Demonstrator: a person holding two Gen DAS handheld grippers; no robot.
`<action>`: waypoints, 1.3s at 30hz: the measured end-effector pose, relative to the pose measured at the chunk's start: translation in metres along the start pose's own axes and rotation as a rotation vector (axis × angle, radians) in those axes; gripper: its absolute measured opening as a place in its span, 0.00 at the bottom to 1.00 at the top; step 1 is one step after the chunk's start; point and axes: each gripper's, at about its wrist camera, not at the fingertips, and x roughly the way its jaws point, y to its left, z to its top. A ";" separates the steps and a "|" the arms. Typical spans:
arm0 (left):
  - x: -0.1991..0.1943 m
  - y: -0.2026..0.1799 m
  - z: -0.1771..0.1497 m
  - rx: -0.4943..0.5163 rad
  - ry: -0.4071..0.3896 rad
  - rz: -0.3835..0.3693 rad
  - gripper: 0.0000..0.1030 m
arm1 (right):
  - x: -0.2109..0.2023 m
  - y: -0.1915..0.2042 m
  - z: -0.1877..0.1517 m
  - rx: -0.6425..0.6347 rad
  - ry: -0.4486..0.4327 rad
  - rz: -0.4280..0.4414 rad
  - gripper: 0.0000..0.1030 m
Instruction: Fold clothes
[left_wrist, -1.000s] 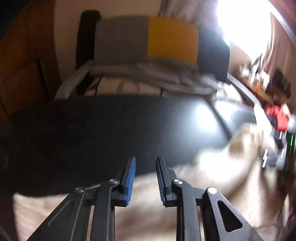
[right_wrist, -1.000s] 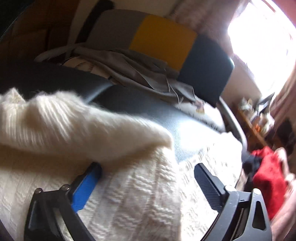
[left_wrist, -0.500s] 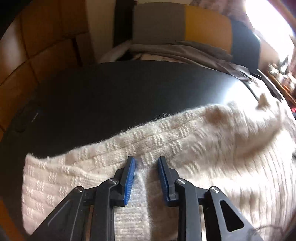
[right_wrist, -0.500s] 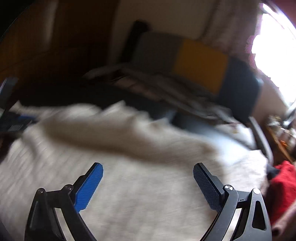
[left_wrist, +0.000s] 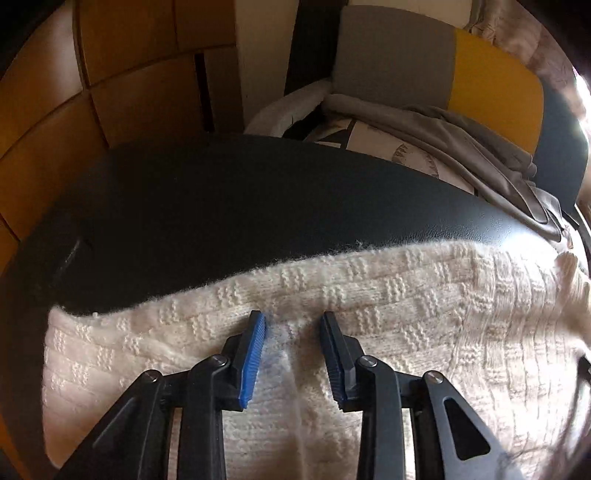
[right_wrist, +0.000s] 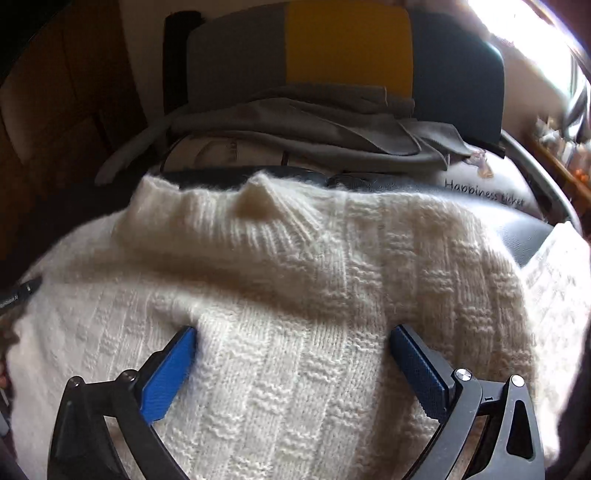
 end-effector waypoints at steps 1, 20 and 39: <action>-0.003 0.000 -0.001 0.004 0.007 0.006 0.31 | -0.002 0.006 -0.002 -0.034 0.001 -0.012 1.00; -0.023 -0.157 -0.031 0.381 -0.119 -0.119 0.33 | -0.034 -0.013 -0.044 -0.025 -0.001 0.010 1.00; -0.150 0.062 -0.135 0.282 -0.207 0.064 0.41 | -0.059 -0.001 -0.042 -0.050 -0.030 -0.022 1.00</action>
